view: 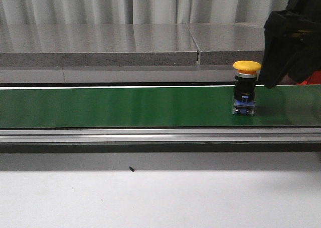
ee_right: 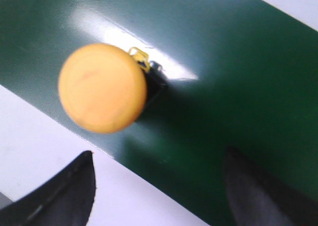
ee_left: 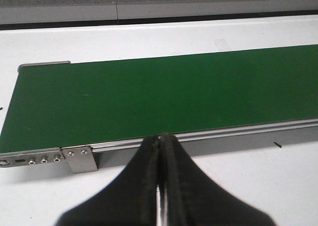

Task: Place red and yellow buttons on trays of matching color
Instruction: 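Lower the right gripper onto the last yellow button and grasp it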

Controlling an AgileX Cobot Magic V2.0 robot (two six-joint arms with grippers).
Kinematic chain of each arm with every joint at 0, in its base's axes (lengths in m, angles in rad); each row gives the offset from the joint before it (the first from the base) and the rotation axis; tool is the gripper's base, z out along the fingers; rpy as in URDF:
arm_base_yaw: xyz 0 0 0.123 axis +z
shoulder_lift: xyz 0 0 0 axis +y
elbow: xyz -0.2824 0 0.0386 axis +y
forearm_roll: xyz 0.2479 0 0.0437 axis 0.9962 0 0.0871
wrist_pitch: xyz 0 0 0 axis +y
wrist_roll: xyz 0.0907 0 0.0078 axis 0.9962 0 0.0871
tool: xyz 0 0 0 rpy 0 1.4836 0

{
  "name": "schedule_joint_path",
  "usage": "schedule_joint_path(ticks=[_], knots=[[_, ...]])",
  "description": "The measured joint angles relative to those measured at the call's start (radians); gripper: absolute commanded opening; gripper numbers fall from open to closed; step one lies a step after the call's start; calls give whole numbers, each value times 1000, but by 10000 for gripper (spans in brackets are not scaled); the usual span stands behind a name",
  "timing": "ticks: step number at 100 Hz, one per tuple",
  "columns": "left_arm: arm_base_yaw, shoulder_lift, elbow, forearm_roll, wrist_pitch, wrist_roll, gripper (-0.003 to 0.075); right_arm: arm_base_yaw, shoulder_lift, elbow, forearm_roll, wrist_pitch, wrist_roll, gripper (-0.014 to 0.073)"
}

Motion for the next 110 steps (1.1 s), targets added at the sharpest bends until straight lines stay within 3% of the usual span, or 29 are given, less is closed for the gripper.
schedule_joint_path(ticks=[28, 35, 50, 59, 93, 110], knots=[[0, 0, 0, 0, 0, 0, -19, 17, 28, -13, 60, -55, -69, 519], [0, 0, 0, 0, 0, 0, -19, 17, 28, -15, 75, -74, -75, 437], [0, 0, 0, 0, 0, 0, -19, 17, 28, -15, 84, -87, -76, 142], [0, 0, 0, 0, 0, 0, -19, 17, 28, -15, 84, -89, -77, 52], [0, 0, 0, 0, 0, 0, -19, 13, 12, -15, 84, -90, -79, 40], [0, 0, 0, 0, 0, 0, -19, -52, -19, -15, 90, -90, -70, 40]])
